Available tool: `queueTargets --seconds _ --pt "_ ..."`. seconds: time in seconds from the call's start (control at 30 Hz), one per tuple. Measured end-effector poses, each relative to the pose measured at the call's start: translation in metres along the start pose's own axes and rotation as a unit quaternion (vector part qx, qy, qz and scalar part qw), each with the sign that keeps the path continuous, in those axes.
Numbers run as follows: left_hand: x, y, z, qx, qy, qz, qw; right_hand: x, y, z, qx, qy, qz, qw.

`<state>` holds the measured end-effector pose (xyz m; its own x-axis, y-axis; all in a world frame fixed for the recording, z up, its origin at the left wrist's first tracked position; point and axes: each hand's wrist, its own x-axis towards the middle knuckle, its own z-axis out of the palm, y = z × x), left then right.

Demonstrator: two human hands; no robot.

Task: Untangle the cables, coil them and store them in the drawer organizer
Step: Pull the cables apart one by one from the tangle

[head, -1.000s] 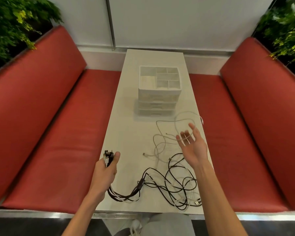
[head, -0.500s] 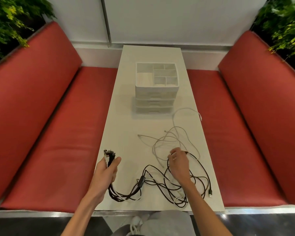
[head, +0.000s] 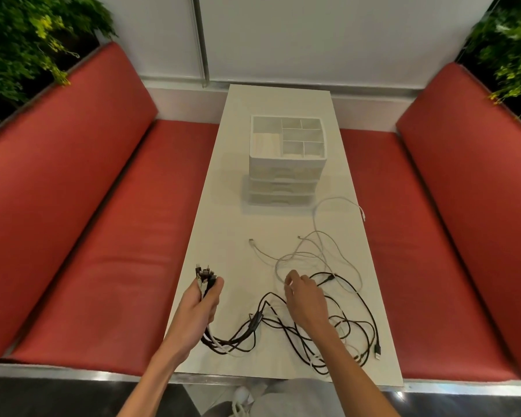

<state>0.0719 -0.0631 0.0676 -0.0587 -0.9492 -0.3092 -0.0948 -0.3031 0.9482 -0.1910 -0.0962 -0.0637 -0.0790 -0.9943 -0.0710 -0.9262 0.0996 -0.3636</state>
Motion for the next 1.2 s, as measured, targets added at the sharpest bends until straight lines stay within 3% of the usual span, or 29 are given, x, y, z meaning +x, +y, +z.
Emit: queueTargets --seconds 0.23,0.4,0.47,0.57,0.77,0.83,0.97,1.2 --pt "0.001 0.014 0.007 -0.038 -0.003 0.016 0.999 -0.025 -0.05 -0.124 0.209 0.131 -0.061 0.967" --pt "0.001 0.032 0.018 -0.078 -0.03 0.046 0.995 -0.052 -0.082 -0.199 0.451 0.047 -0.064 0.889" --pt "0.0 0.038 0.023 -0.091 -0.042 0.068 0.993 -0.059 -0.085 -0.209 0.49 0.01 -0.074 0.868" --pt "-0.005 0.045 0.031 -0.07 -0.062 0.104 0.99 -0.066 -0.092 -0.21 0.504 -0.033 -0.07 0.86" --pt "-0.017 0.051 0.045 -0.001 -0.063 0.155 0.986 -0.077 -0.116 -0.193 0.526 -0.005 -0.042 0.849" --pt "-0.023 0.055 0.048 -0.006 -0.067 0.144 0.987 -0.077 -0.121 -0.191 0.507 0.009 -0.039 0.861" --pt "-0.026 0.058 0.051 0.01 -0.06 0.156 0.986 -0.076 -0.122 -0.19 0.374 0.04 -0.054 0.925" --pt "-0.024 0.049 0.049 0.025 -0.091 0.157 0.983 -0.07 -0.117 -0.193 0.378 0.019 -0.12 0.918"
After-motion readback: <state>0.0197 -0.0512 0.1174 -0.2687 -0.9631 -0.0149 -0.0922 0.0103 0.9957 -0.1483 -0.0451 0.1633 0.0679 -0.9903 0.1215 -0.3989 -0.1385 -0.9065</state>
